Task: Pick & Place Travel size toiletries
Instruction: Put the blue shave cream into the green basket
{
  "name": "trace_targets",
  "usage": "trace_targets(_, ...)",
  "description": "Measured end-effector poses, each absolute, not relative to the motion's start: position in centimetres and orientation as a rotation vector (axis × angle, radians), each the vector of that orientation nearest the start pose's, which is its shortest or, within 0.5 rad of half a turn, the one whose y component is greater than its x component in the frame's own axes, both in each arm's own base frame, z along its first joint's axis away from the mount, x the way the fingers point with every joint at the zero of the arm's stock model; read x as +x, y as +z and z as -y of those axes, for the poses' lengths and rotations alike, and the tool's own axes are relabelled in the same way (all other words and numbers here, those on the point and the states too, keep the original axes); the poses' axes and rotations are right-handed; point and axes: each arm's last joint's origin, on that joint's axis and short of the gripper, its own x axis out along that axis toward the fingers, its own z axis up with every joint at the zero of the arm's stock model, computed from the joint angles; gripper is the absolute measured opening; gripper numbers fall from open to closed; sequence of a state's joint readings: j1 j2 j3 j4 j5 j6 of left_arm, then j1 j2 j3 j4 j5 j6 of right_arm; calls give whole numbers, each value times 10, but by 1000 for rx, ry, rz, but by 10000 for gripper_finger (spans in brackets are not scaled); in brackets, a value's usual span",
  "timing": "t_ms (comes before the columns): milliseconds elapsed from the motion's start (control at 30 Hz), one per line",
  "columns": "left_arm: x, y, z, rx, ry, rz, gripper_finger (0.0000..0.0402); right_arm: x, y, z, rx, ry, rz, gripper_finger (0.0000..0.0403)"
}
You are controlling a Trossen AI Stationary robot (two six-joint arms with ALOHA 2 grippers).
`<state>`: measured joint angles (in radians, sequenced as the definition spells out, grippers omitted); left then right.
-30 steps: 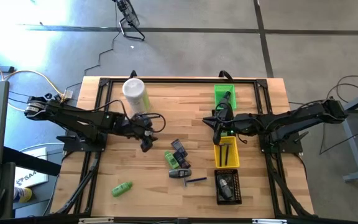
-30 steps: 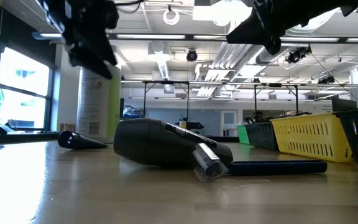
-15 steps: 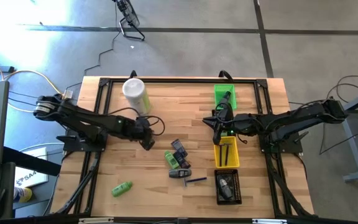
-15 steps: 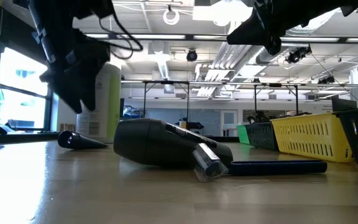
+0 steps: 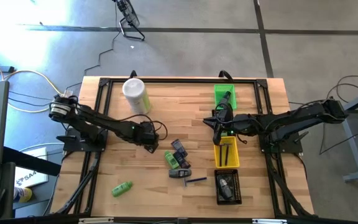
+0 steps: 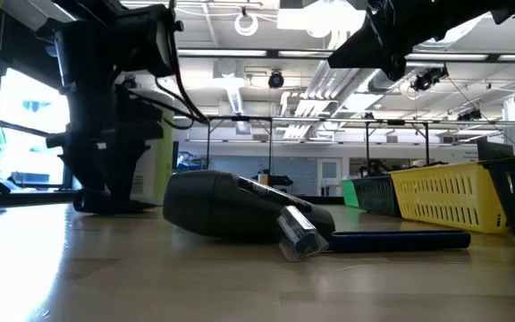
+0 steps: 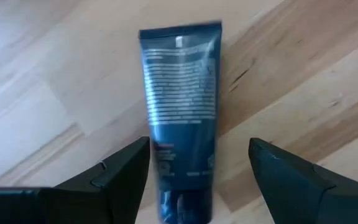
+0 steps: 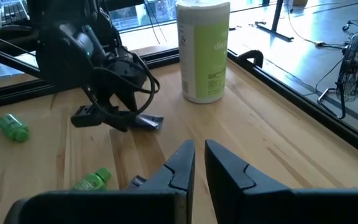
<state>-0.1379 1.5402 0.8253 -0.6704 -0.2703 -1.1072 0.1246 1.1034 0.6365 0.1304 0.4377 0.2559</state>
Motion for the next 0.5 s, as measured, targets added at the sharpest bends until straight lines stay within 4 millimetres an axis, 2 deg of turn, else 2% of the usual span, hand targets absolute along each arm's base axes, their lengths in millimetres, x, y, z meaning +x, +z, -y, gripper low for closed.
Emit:
trace_targets(233, 254, 149, 28, -631, 841, -1155, 264, 235, 251, -17, 157, -350, -285, 29)
trace_targets(500, 255, 148, 28, -614, 820, -1175, 264, 235, 251, -17, 157, -350, -286, 29)
